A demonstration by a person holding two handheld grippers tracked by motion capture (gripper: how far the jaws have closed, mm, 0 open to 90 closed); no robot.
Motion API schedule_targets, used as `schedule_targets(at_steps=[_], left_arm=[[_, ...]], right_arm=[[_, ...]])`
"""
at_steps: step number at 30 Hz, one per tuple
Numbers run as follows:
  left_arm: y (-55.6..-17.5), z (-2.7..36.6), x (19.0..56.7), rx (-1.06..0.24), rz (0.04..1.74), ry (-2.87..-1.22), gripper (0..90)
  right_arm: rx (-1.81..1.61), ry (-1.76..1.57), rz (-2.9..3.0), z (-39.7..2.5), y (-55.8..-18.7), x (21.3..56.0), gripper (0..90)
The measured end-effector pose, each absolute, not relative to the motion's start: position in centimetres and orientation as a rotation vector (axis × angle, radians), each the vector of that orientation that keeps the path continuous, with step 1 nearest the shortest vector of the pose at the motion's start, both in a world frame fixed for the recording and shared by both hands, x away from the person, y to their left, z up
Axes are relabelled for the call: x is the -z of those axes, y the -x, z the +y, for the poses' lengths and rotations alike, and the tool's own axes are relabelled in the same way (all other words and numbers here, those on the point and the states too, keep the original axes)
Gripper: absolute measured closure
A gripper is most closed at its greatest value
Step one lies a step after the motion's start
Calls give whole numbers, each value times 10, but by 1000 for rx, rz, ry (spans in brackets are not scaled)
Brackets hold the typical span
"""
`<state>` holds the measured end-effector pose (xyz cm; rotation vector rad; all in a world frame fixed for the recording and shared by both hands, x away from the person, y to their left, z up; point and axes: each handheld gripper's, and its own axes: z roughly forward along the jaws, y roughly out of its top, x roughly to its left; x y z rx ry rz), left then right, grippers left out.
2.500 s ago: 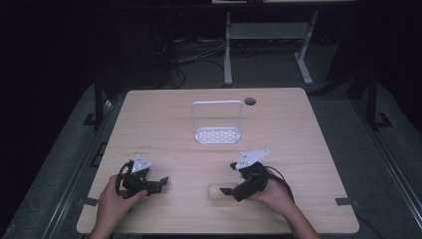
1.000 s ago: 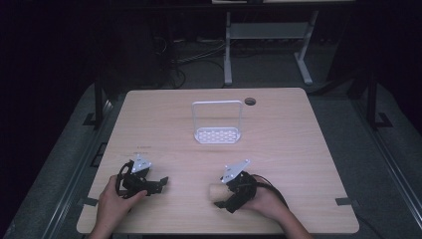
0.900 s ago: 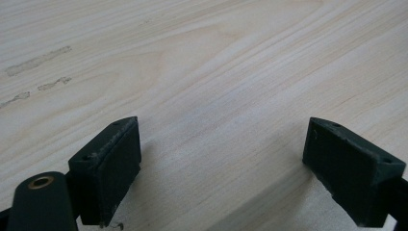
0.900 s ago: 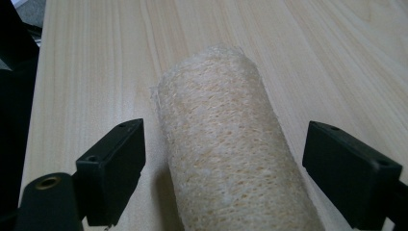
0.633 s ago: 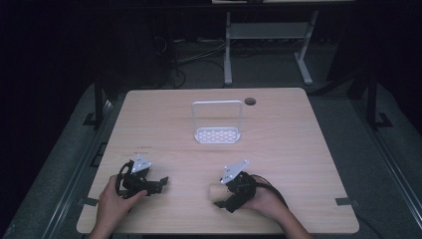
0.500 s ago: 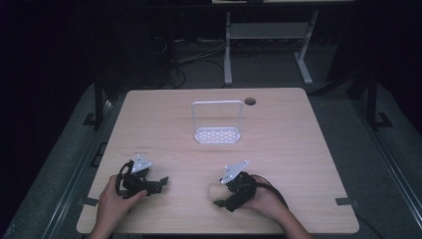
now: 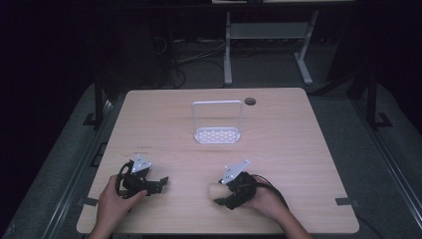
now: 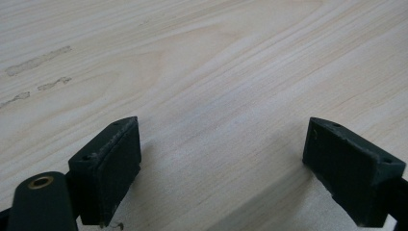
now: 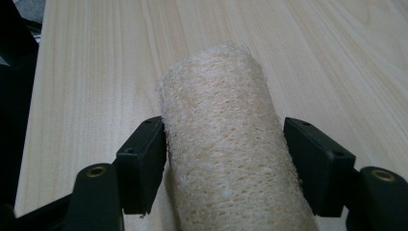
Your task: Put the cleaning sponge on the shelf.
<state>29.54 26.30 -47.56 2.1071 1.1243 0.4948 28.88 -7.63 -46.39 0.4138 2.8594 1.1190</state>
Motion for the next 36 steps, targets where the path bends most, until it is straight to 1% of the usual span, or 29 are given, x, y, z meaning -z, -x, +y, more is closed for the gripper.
schedule_targets(at_steps=[4, 12, 36], left_arm=[[-295, 263, 476, -495, 1124, -2108, 127], [-295, 263, 476, -495, 1124, -2107, 126], [-295, 263, 476, -495, 1124, -2108, 127]], right_arm=[[-1124, -411, 2856, -77, -289, 464, 361], [-1123, -397, 2847, -77, -288, 463, 381], [-1154, -598, 2734, -90, -292, 456, 382]])
